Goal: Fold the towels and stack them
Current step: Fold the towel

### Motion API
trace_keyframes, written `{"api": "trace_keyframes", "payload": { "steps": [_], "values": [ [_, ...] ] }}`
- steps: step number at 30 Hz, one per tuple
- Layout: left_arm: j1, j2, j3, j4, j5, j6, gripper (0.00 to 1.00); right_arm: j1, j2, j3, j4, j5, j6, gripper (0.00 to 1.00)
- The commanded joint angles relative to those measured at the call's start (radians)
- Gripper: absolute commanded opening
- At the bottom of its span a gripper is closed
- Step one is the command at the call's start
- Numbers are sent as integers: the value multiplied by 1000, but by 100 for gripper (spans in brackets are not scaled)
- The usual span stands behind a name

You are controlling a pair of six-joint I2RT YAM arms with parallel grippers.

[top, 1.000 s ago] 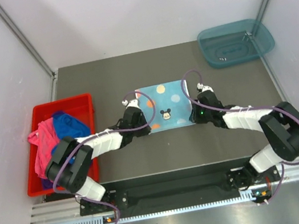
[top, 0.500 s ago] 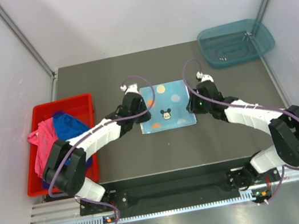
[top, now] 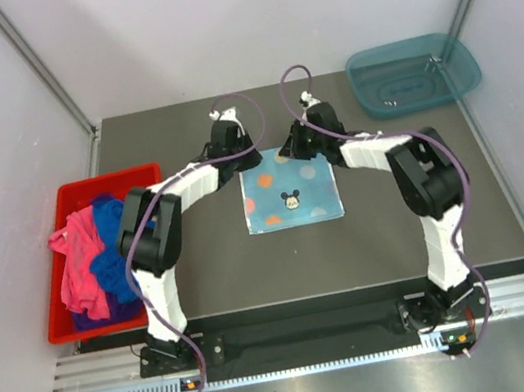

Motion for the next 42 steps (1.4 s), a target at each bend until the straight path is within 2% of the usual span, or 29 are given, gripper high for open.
{"api": "trace_keyframes", "payload": {
  "steps": [1,5,7,11,13,21,28,42],
  "values": [
    [13,95,93,75,77,48,18,-19,105,122,111,-95,67,13],
    [30,160,121,90,55,43,18,-40,208,165,174,-109,108,12],
    [32,170,110,92,-4,31,18,-51,230,160,231,-110,148,11],
    [34,193,101,73,-37,11,18,-93,274,133,306,-113,216,10],
    [35,209,101,58,-87,-1,18,-115,281,108,347,-113,257,10],
    [53,213,59,63,-89,-38,17,-195,259,12,449,-159,334,10],
    [66,204,59,66,-81,-46,17,-238,224,28,384,-167,242,12],
    [89,161,147,43,-100,22,28,-260,196,194,165,-179,33,14]
  ]
}}
